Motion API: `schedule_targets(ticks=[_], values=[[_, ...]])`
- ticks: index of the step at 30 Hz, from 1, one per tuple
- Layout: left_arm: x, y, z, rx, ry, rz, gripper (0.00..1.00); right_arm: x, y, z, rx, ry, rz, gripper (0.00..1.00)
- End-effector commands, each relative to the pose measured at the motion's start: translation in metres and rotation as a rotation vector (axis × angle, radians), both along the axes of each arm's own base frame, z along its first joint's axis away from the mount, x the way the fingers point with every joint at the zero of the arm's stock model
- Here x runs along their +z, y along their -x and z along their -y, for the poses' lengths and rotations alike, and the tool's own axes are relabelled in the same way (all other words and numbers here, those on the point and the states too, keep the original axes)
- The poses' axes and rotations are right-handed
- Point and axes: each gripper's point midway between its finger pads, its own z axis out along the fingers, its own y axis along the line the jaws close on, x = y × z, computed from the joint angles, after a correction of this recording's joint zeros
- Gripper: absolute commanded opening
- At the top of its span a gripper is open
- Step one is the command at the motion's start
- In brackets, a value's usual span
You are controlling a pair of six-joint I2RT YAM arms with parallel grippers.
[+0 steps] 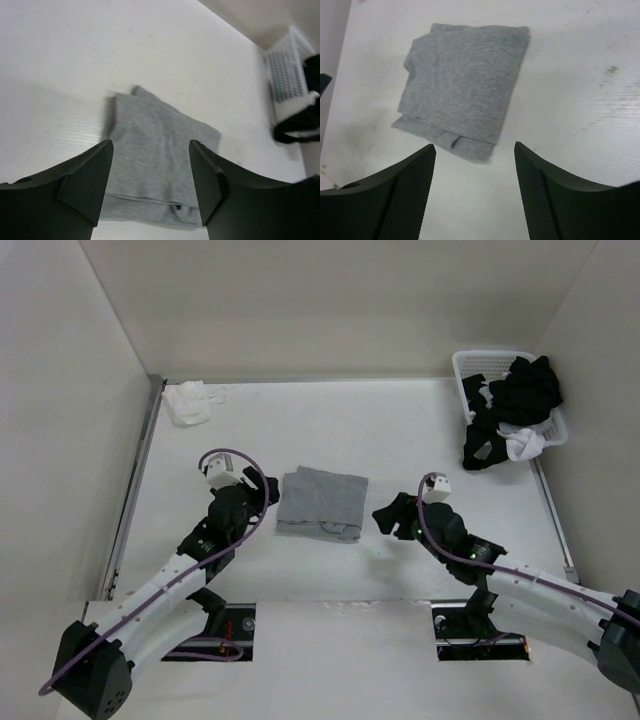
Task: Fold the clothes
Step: Fold the tank top
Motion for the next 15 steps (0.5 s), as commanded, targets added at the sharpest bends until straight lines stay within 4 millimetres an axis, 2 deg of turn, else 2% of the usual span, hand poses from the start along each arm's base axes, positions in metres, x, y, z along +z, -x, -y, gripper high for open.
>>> schedule_targets(ticks=[1, 4, 6, 8, 15], values=[[-0.028, 0.009, -0.044, 0.129, -0.102, -0.118, 0.63, -0.005, -0.005, 0.019, -0.065, 0.006, 0.022, 0.69], [-0.035, 0.013, -0.076, 0.247, -0.062, -0.152, 0.64, -0.006, -0.007, 0.037, -0.124, -0.001, 0.036, 0.71], [-0.034, 0.013, -0.088, 0.291, -0.023, -0.15, 0.66, -0.004, -0.009, 0.047, -0.155, -0.018, 0.047, 0.72], [-0.033, 0.011, -0.09, 0.296, -0.008, -0.148, 0.66, -0.003, -0.011, 0.051, -0.17, -0.033, 0.053, 0.71], [-0.034, -0.003, -0.078, 0.257, -0.027, -0.169, 0.66, -0.011, -0.016, 0.052, -0.189, -0.019, 0.033, 0.71]])
